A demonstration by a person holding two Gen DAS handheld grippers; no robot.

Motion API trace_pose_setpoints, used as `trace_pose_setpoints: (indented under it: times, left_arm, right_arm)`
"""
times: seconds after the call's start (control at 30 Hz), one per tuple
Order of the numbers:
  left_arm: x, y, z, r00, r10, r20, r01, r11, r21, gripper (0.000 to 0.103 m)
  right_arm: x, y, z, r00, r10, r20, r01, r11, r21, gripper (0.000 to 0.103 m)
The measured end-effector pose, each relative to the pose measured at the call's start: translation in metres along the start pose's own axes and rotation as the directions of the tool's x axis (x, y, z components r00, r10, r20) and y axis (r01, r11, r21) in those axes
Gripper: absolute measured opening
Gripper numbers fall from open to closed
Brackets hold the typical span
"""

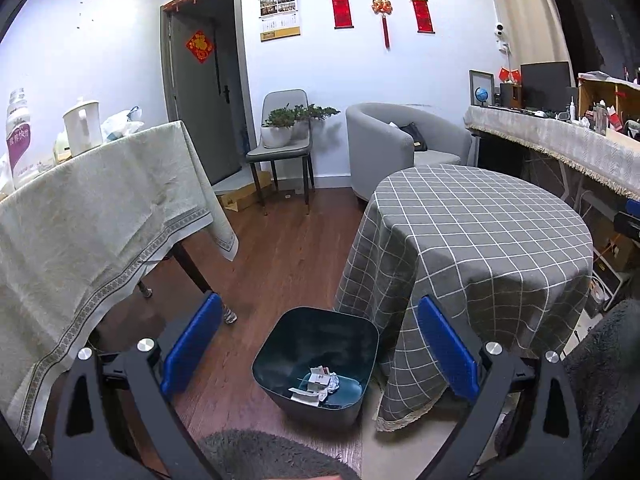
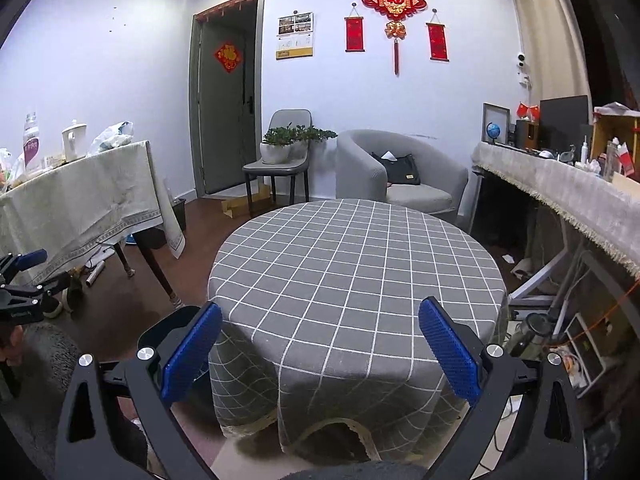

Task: Collect trash

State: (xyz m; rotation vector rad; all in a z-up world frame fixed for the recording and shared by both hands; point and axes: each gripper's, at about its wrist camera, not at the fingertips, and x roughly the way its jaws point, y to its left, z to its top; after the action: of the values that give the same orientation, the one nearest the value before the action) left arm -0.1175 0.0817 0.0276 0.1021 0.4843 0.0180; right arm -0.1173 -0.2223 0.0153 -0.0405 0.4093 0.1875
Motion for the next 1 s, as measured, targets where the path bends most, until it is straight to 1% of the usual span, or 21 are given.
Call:
trace_pose_setpoints:
  times: [0.53,1.0]
  left_arm:
    - [0.0000,0.0021,-0.0001,1.000,-0.011,-0.003,0.011,0.999,-0.030,0.100]
    - [0.0007,0.0022,0.0001,1.000,-0.012,0.000,0.012,0.999,-0.033,0.100]
  right_arm:
    - [0.0008,-0.0020,0.0000,1.000,0.002,-0.009,-0.002,1.000,0.005,0.100]
    - [0.0012,-0.0014,0.0007,1.000,0.003,-0.010,-0.003,1.000,0.008,0.100]
